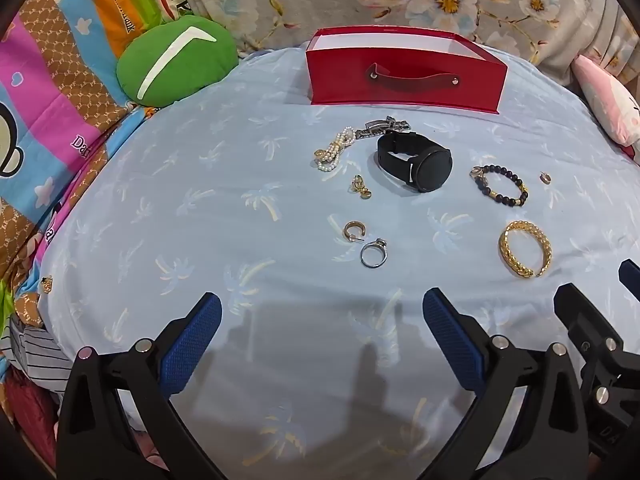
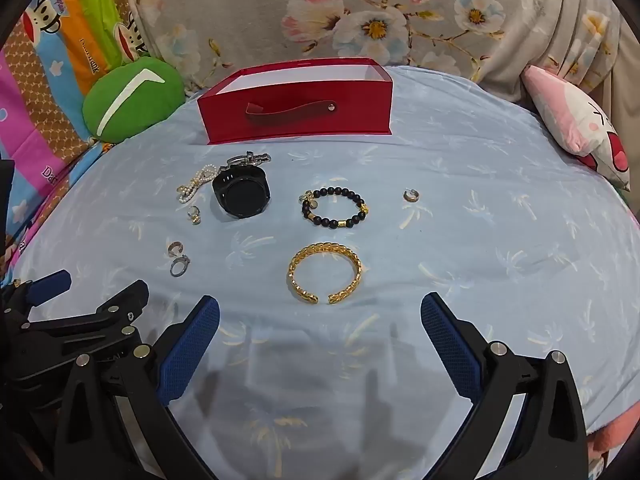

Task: Organize jewelry

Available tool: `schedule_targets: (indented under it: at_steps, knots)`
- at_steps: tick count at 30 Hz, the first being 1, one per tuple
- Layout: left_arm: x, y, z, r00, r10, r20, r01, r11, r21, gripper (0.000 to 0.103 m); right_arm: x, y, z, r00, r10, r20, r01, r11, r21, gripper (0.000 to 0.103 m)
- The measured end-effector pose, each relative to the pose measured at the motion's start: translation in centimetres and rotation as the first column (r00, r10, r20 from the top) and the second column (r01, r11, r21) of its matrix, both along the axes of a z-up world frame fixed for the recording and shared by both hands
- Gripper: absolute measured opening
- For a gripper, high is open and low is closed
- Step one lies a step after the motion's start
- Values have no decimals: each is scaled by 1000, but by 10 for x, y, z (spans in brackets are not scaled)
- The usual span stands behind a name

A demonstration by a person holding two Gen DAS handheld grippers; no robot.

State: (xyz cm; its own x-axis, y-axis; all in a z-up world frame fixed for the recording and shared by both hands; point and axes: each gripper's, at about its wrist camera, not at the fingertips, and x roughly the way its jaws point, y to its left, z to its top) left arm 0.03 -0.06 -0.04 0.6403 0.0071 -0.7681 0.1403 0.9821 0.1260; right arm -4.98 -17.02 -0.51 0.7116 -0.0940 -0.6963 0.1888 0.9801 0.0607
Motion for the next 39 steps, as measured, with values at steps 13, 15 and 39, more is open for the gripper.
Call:
schedule_targets:
  at_steps: [13, 15, 39]
  knots:
    - [0, 0, 0, 1000, 0, 6, 0, 1000, -10, 98, 0, 1, 0, 1000, 0, -2, 0, 1000, -7, 98]
    - [0, 1, 0, 1000, 1, 5, 0, 1000, -10, 98, 0, 1, 0, 1000, 0, -3, 0, 1000, -7, 98]
    - [3, 0, -9, 1000, 1, -9, -1, 1000, -12, 98, 2, 4, 1, 1000, 1, -6, -2, 1000, -12, 98]
